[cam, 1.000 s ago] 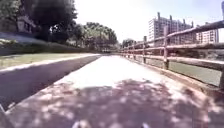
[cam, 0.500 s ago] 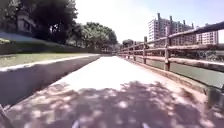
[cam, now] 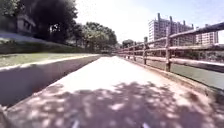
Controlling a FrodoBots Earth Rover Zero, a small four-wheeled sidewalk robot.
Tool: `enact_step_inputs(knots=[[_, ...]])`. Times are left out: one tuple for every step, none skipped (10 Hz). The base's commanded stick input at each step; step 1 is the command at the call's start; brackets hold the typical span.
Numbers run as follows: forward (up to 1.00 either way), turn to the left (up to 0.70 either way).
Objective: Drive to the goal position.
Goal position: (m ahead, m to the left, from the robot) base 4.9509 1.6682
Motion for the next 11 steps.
enact_step_inputs(knots=[[0.00, 0.00], [0.00, 0.00], [0.00, 0.00], [0.00, 0.00], [0.00, 0.00], [0.00, 0.00], [0.00, 0.00], [0.00, 0.00], [0.94, 0.00], [1.00, 0.00], [1.00, 0.00]])
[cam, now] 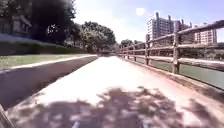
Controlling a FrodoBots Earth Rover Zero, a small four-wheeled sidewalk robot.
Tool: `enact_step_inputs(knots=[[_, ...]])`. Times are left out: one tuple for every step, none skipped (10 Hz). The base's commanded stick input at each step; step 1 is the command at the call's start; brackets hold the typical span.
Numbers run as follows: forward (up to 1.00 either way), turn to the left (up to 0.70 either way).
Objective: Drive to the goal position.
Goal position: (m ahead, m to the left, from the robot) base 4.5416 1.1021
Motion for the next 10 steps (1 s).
enact_step_inputs(knots=[[1.00, 0.00], [1.00, 0.00], [1.00, 0.00], [1.00, 0.00], [1.00, 0.00], [1.00, 0.00], [1.00, 0.00], [1.00, 0.00], [1.00, 0.00], [1.00, 0.00]])
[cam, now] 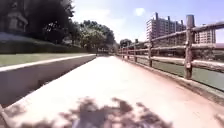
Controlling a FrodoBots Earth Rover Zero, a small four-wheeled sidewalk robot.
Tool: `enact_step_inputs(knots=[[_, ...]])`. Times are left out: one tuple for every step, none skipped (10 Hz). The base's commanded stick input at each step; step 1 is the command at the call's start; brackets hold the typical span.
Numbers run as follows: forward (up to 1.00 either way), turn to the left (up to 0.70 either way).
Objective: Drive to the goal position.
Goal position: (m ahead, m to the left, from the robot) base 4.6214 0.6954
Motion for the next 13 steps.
enact_step_inputs(knots=[[1.00, -0.20], [1.00, -0.40], [1.00, -0.15], [1.00, 0.00], [1.00, 0.00], [1.00, 0.00], [1.00, 0.00], [1.00, 0.00], [1.00, 0.00], [1.00, 0.00], [1.00, 0.00], [1.00, 0.00], [1.00, 0.00]])
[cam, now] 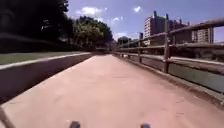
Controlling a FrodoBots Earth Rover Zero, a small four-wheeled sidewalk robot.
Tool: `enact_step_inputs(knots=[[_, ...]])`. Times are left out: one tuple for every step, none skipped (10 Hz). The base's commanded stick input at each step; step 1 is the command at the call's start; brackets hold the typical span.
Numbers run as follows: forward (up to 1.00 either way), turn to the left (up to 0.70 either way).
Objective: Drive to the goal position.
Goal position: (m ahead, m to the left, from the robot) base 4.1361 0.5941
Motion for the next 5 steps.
enact_step_inputs(knots=[[1.00, 0.00], [0.44, 0.00], [0.00, 0.00], [0.00, 0.00], [0.00, 0.00]])
